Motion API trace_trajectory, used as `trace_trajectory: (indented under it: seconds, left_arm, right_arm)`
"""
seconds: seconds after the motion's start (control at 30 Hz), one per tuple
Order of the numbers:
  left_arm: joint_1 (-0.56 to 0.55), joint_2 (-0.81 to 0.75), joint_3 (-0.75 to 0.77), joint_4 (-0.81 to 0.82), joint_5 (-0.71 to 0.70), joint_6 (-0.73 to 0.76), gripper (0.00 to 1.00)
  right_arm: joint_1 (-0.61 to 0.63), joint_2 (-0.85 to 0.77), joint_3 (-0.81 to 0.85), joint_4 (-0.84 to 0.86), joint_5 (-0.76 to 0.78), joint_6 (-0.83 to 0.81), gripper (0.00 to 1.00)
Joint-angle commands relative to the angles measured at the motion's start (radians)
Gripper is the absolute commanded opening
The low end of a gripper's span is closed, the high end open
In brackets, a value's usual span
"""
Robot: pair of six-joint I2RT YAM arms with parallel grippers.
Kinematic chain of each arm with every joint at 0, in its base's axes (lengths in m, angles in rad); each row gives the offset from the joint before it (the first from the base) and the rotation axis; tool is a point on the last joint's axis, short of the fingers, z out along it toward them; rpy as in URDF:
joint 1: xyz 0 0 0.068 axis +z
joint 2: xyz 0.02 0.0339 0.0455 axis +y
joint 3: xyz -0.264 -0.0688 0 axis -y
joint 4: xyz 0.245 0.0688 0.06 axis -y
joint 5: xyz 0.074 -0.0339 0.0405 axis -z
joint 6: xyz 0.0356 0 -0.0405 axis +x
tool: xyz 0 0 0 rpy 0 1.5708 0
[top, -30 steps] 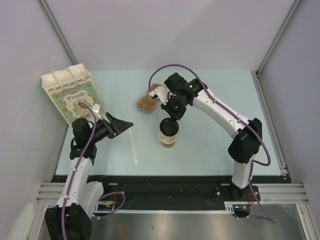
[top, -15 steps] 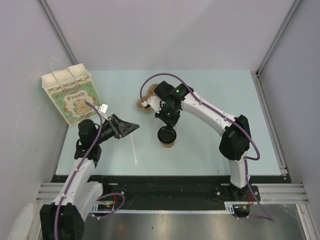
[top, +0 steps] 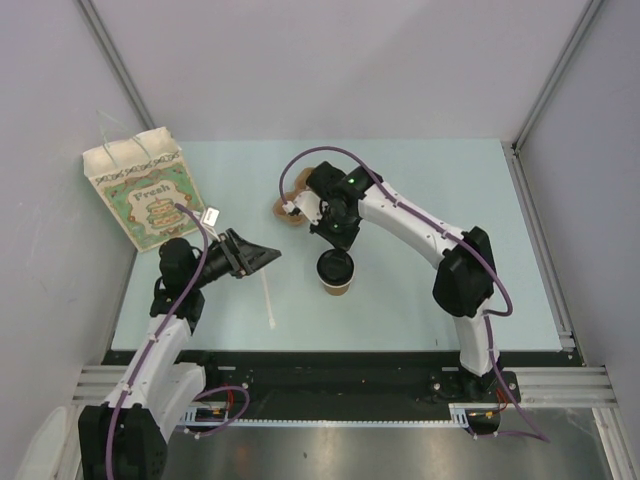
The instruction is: Pack the takeout coffee
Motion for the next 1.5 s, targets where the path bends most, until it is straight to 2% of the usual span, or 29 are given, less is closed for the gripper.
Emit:
trace_trajectory:
  seconds: [0.0, 0.33, 0.53, 1.47]
  left_arm:
    - [-0.008, 0.003, 0.024, 0.022, -0.009, 0.030, 0.69]
    - [-0.011, 0.003, 0.024, 0.006, -0.015, 0.046, 0.69]
    - [-0.012, 0.009, 0.025, 0.006, -0.016, 0.048, 0.69]
    - [-0.017, 0.034, 0.035, -0.004, -0.019, 0.063, 0.69]
  right_arm:
    - [-0.005, 0.017, 0.052, -0.007, 0.012, 0.012, 0.00]
    - [0.007, 0.025, 0.047, -0.010, 0.026, 0.000, 0.05]
    - [0.004, 0.011, 0.046, -0.018, 0.006, -0.003, 0.00]
    - [0.001, -0.083, -0.002, -0.035, -0.038, -0.017, 0.00]
